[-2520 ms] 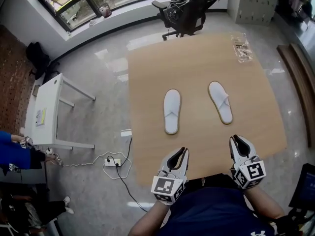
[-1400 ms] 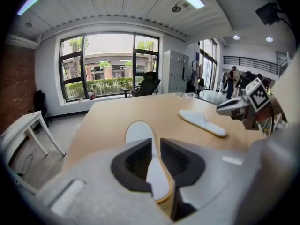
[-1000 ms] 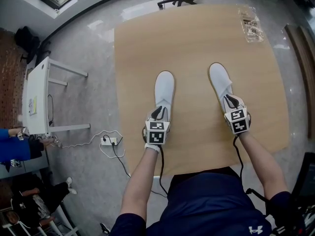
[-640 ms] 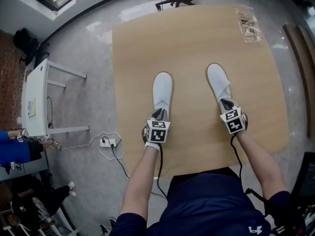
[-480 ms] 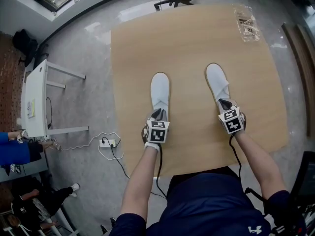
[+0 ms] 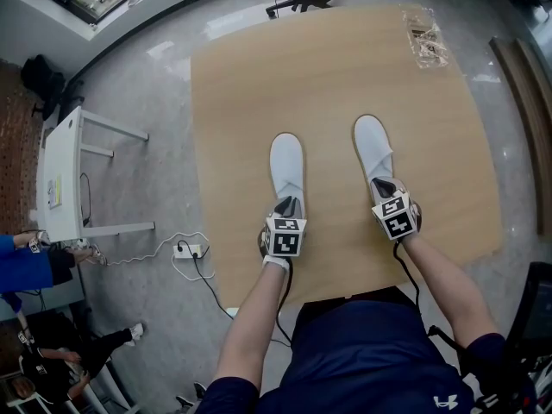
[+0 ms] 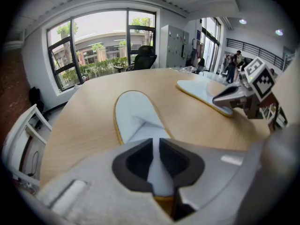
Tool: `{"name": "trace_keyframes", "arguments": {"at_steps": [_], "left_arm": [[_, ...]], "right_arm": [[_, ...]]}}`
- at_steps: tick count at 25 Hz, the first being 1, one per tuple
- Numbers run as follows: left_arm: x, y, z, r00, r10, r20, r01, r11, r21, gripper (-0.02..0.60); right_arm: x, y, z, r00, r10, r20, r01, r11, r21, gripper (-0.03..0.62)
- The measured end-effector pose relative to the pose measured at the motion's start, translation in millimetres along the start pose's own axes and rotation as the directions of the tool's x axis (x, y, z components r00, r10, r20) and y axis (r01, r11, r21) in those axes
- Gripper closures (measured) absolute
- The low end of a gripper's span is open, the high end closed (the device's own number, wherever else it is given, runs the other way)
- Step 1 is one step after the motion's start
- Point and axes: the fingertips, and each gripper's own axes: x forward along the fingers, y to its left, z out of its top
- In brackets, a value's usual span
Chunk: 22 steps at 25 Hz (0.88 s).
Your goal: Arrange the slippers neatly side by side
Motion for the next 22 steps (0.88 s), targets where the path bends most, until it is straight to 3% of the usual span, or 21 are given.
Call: {"name": "trace_keyframes", "arguments": {"at_steps": [12, 22], "left_arm": [[-8, -64, -15, 1.0, -0.007, -0.029, 0.007, 1.0, -0.02, 0.537], [-14, -95, -23, 0.999, -0.023, -0.042, 0.02, 0.996, -0.083, 0.537]], "right_arm": [[-12, 32, -18, 0.998, 0.056, 0.019, -0.056, 0.998, 0.04, 0.582], [-24, 63, -23, 0.998, 0.066, 0.01, -0.066, 0.997, 0.036, 0.582]]}}
